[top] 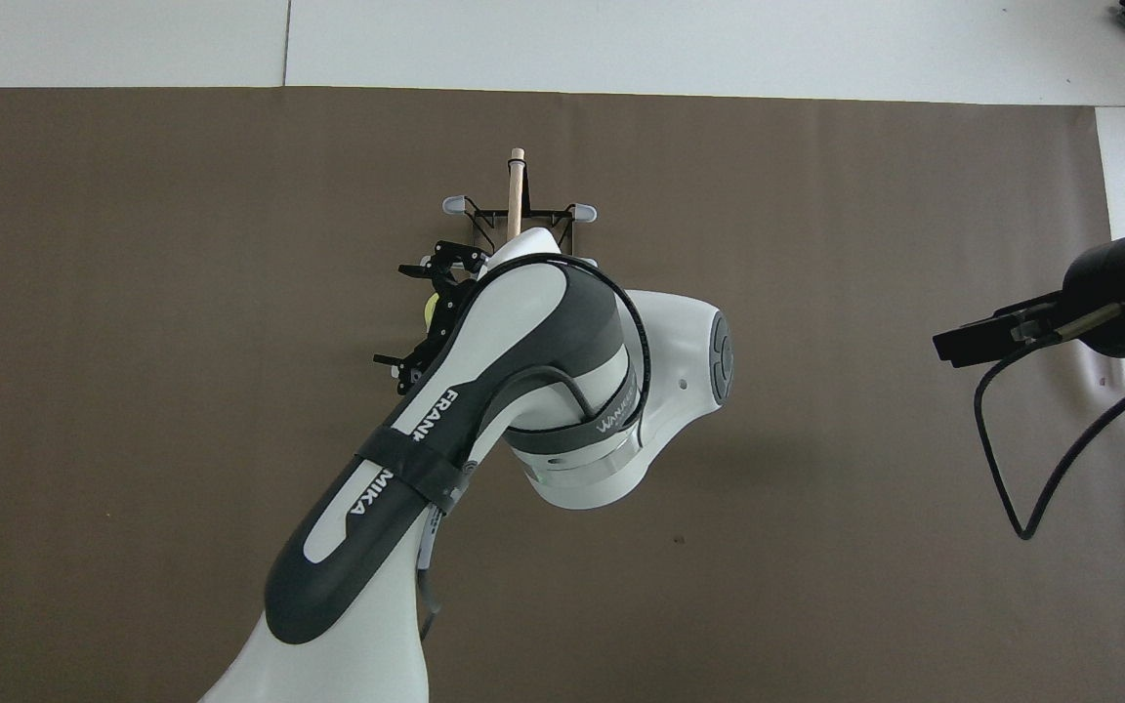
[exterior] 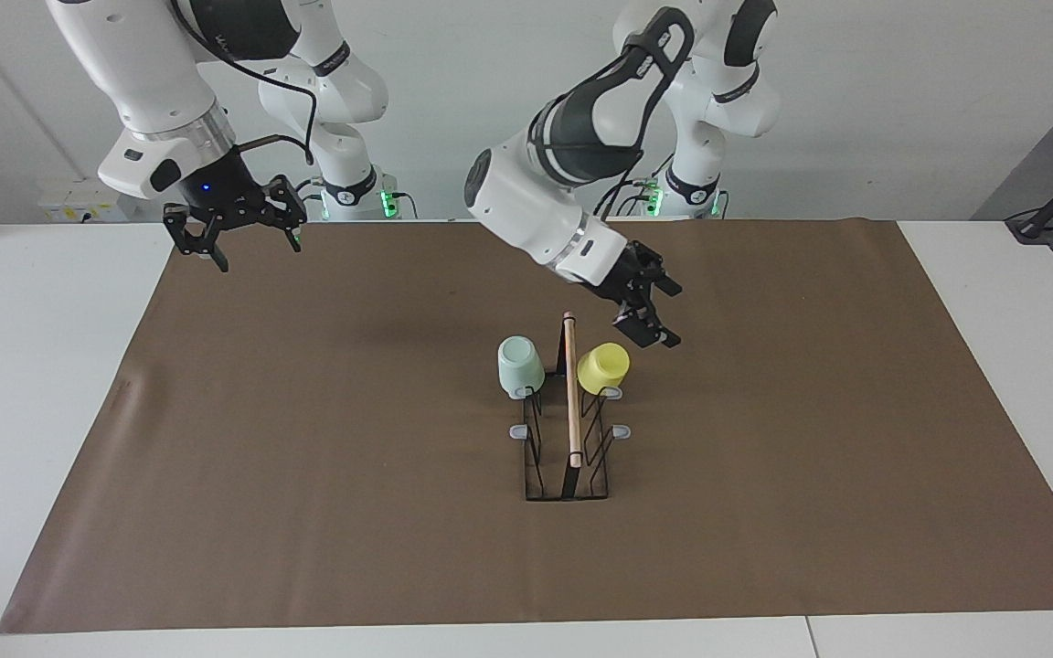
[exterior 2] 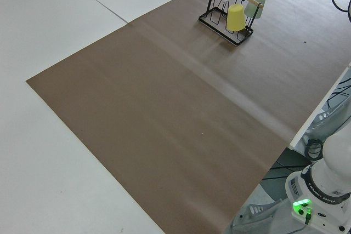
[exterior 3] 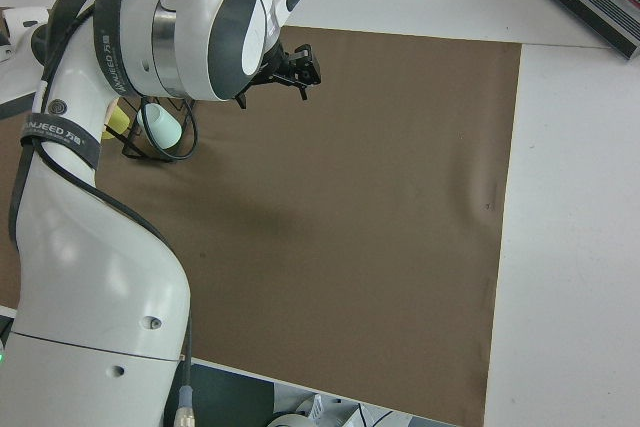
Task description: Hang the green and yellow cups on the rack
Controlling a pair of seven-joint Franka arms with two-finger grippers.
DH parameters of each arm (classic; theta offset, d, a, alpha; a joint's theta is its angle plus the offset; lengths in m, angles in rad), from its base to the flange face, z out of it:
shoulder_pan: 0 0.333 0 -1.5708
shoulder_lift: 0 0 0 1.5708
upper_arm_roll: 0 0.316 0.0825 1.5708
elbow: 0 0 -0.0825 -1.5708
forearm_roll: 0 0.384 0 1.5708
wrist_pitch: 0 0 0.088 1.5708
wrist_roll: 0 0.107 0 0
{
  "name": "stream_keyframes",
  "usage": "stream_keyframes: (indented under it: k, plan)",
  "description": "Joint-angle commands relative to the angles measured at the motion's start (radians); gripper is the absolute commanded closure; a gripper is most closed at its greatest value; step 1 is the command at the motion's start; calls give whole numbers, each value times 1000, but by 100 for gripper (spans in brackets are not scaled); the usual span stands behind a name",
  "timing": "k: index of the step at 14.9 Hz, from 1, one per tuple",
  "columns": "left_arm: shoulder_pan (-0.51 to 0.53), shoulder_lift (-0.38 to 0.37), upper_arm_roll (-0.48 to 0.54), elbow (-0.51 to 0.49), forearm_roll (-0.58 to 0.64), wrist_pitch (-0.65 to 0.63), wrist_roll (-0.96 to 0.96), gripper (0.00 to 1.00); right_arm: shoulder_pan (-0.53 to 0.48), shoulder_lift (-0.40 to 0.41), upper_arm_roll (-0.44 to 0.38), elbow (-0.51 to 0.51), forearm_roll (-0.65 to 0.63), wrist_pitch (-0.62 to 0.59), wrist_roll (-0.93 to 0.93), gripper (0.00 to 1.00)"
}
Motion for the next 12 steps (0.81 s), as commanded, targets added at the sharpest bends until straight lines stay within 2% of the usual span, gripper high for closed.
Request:
stream_keyframes:
  k: [1, 3, 4, 6, 8, 12]
  plan:
    - [112, -76, -11, -31, -73, 53, 140, 0, -19, 4, -7, 63, -65, -2, 9, 0]
    - [200, -104, -11, -37, -158, 129, 230, 0, -11, 36, -33, 156, -64, -100, 11, 0]
    - [238, -109, -11, -38, -172, 160, 267, 0, -16, 43, -34, 172, -61, -134, 11, 0]
    - [300, -110, -11, -38, -234, 215, 354, 0, 1, 27, -52, 148, -58, -160, 17, 0]
    - [358, -112, -11, -38, -290, 266, 449, 0, 89, 27, -159, 149, -56, -169, 32, 0]
    - [469, -126, -13, -63, -394, 365, 676, 0, 79, 39, -177, 146, -24, -152, 37, 0]
